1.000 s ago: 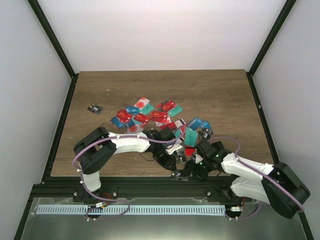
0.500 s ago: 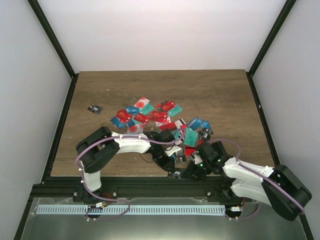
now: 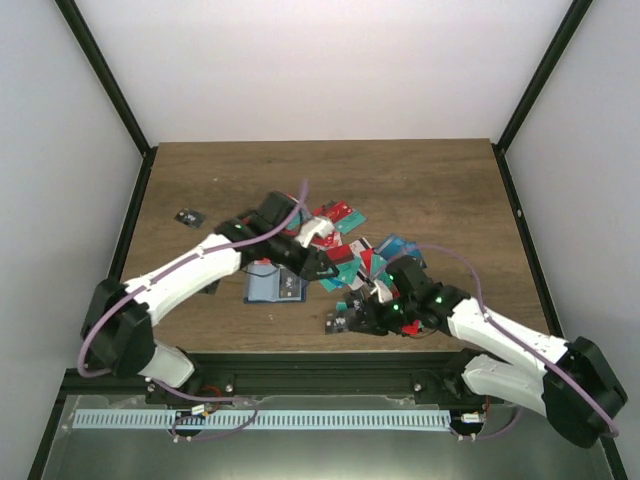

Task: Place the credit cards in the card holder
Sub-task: Pick up the credit card from the center of the board.

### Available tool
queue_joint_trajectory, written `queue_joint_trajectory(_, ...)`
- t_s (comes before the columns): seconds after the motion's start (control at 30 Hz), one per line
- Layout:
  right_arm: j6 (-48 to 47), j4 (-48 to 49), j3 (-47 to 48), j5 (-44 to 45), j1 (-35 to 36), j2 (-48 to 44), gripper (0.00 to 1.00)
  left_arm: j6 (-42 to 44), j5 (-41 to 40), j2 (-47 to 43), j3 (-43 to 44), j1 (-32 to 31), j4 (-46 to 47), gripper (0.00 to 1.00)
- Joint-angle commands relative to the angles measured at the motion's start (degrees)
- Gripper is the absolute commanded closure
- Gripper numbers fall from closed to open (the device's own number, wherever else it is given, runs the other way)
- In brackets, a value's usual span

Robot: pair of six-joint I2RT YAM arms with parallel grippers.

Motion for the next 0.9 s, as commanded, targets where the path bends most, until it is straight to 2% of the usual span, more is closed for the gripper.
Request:
queue_joint_trajectory(0.0, -14.33, -6.60, 9.85, -4.53, -0.19, 4.83, 0.99, 7.11, 4.49, -4.41, 0.46, 5.04, -6.85, 0.52)
queue_joint_trajectory(0.13, -24.53, -10.82, 18.82, -4.71, -0.13, 7.57, 0.99, 8.37, 9.44, -8.99, -1.63, 7.01, -2.99, 0.48)
queue_joint_trajectory(0.27, -35.09, -12.57, 25.42, -4.12, -0.02, 7.35, 0.99, 8.63, 9.31, -13.06, -1.15, 7.04, 0.06, 0.48)
queue_joint_trajectory(0.37, -41.94, -13.07, 27.53, -4.11, -0.02, 7.06, 0.99, 12.20, 9.67, -15.67, -0.75, 7.02, -1.57, 0.49)
queue_joint_trajectory(0.53, -48.86, -13.54, 30.27, -7.96, -0.02, 8.37, 0.99, 17.98, 13.40, -17.81, -0.02, 7.02, -6.25, 0.53)
queue_joint_trajectory(0.73, -54.60, -17.77, 32.62, -10.41, -0.01, 9.28, 0.99, 22.50, 9.46, -18.41, 1.88, 7.02, -12.20, 0.55)
queue_joint_trajectory(0.87, -55.95, -17.88, 31.54, -12.22, -0.02, 8.54, 0.99, 23.93, 9.68, -17.48, 1.61, 7.02, -13.96, 0.56)
